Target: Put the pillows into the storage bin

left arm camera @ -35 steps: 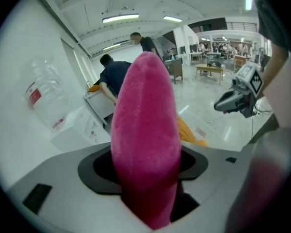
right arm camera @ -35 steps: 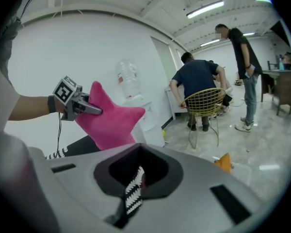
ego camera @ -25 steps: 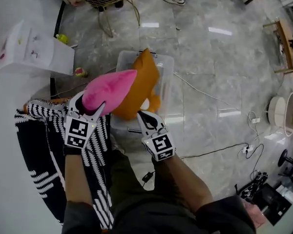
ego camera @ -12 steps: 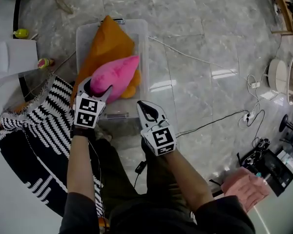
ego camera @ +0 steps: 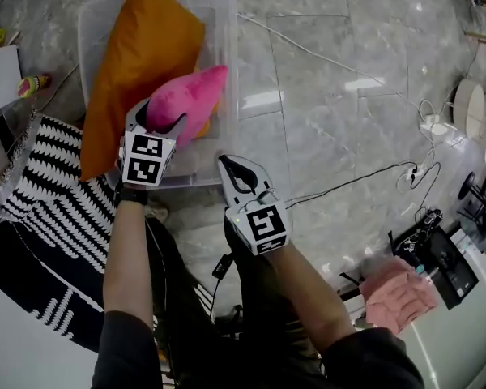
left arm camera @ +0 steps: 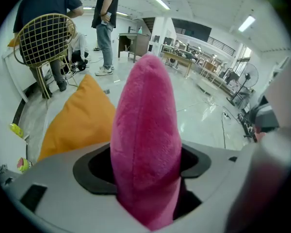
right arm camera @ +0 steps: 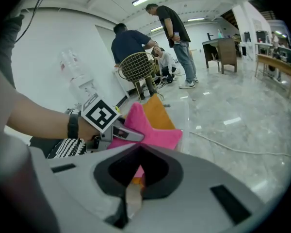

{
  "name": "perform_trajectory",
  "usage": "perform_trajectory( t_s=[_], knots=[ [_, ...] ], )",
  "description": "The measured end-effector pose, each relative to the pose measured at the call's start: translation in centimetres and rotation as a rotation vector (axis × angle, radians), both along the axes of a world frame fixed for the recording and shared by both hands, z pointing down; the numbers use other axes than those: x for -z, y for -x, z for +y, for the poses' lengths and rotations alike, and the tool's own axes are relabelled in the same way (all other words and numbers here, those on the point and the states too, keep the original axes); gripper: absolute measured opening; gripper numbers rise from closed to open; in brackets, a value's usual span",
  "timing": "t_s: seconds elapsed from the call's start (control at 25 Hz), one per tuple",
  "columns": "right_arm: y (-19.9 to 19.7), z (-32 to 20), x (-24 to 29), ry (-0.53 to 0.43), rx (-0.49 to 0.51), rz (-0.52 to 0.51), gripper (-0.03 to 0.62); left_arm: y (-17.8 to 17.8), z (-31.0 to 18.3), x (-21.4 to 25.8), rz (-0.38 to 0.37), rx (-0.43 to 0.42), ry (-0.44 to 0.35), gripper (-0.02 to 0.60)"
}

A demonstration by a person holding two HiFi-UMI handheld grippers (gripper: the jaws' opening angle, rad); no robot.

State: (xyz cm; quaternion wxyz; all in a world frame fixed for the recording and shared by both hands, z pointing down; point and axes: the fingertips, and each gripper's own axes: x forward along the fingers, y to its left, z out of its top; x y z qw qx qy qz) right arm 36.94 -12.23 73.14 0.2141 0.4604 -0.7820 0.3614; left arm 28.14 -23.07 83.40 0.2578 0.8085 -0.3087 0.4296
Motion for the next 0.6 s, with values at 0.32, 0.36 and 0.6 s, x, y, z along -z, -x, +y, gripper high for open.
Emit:
perform_trajectory(
  t_s=[0.32, 0.36, 0.6],
  knots=[
    [0.5, 0.3, -3.3, 0.032, 0.007, 0.007, -0.001, -1.1, 0.5, -5.4, 0.007, 0.07, 0.073, 0.386],
    [0.6, 0.2, -3.5, 0.03, 0.007, 0.007, 0.0, -1.0, 0.7, -5.8, 0.017, 0.081, 0.078, 0.388],
    [0.6, -0.4, -4.0, 0.025, 0.006, 0.017, 0.0, -0.4, 1.0, -5.4, 0.06, 0.06, 0.039, 0.413]
  ],
)
